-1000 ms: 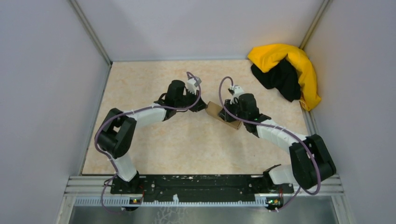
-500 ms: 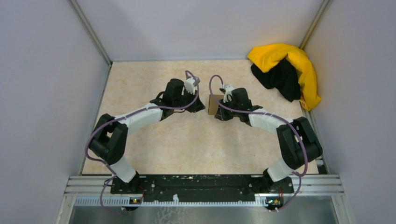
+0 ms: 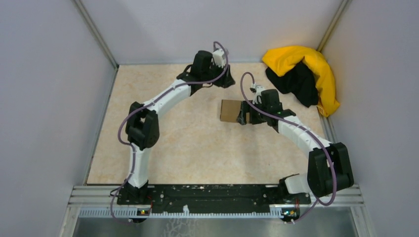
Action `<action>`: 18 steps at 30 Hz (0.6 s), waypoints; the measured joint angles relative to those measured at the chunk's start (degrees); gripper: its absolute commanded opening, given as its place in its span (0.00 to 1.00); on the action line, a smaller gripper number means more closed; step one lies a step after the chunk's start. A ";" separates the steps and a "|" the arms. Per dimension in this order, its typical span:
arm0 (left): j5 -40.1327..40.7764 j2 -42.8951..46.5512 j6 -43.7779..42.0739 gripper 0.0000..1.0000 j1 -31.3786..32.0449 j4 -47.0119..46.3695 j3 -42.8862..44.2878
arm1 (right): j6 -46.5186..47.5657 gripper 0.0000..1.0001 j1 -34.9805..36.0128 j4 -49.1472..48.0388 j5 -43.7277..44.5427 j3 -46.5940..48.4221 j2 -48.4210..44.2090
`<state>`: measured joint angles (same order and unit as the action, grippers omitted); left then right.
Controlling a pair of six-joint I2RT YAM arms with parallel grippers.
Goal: Fold the paper box
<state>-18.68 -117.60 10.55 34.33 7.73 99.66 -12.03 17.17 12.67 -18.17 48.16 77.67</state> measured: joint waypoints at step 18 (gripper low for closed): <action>-10.36 -29.33 4.52 0.46 -2.71 5.49 23.37 | -8.63 0.00 0.00 2.25 16.48 -6.34 0.22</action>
<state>-29.04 -146.93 15.07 31.62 13.21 123.02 -20.67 17.17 14.92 -1.69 41.82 77.89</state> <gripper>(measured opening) 0.467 0.004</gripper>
